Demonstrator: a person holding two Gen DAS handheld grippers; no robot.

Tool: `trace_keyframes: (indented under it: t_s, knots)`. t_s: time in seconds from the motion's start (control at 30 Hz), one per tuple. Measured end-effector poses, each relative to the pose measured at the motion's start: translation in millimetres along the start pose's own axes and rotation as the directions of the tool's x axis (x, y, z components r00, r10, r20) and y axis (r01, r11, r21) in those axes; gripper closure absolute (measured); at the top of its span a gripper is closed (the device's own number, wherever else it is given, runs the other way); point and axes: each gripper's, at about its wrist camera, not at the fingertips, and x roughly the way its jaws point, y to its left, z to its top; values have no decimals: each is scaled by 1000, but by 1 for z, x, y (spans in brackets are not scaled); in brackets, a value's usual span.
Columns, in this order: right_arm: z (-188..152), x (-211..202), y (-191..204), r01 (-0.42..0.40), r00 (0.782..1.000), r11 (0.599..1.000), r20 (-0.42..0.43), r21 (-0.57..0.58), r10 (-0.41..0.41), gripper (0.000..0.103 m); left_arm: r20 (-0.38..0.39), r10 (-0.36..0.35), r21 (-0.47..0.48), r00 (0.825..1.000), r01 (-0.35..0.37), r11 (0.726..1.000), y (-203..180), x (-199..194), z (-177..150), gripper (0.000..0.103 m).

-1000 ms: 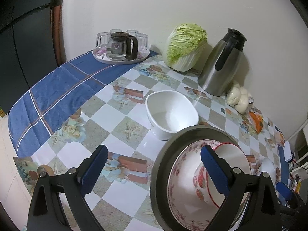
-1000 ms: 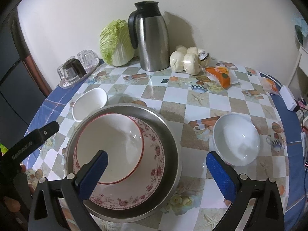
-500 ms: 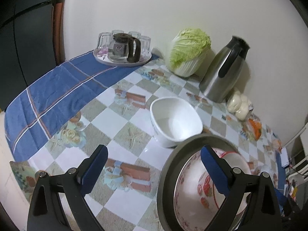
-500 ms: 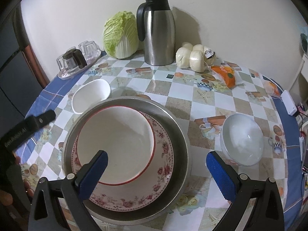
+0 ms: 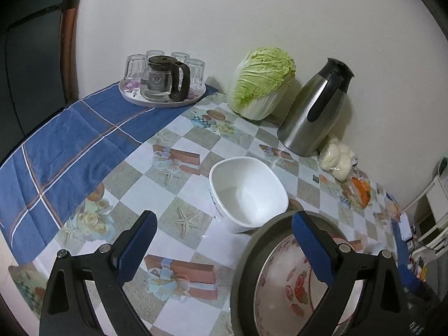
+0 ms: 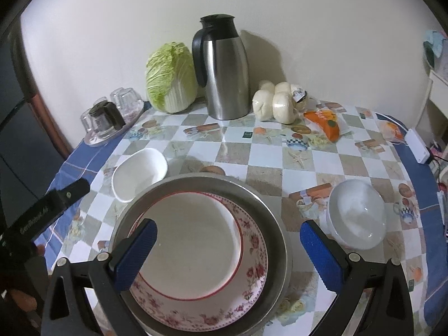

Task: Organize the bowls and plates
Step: 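Move both tools to the white bowl printed MAX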

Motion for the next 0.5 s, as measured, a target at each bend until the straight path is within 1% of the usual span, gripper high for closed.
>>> trace_keyframes:
  t_s: [0.13, 0.2, 0.3, 0.37, 0.43, 0.47, 0.5]
  knots:
    - [4, -1, 4, 9, 1000, 1000, 12, -3, -9, 0, 13, -15, 26, 1000, 15, 1000, -1, 4, 1, 6]
    - [8, -2, 6, 29, 1000, 1000, 8, -4, -29, 0, 8, -19, 22, 1000, 19, 1000, 1, 7, 1, 6]
    - [15, -5, 9, 37, 999, 999, 9, -3, -37, 0, -14, -32, 0, 999, 32, 999, 7, 14, 0, 6]
    - [21, -7, 13, 57, 998, 998, 6, -15, -56, 0, -37, -43, -25, 998, 42, 999, 13, 21, 0, 6]
    - [25, -9, 17, 97, 995, 995, 4, -31, -96, 0, -51, -53, -55, 997, 50, 997, 21, 25, -1, 6]
    - [27, -10, 21, 127, 992, 991, 10, -45, -127, 0, -51, -47, -74, 998, 43, 996, 25, 26, -1, 6]
    - [29, -11, 22, 139, 990, 989, 17, -52, -139, 0, -52, -42, -88, 998, 37, 995, 29, 26, -1, 6]
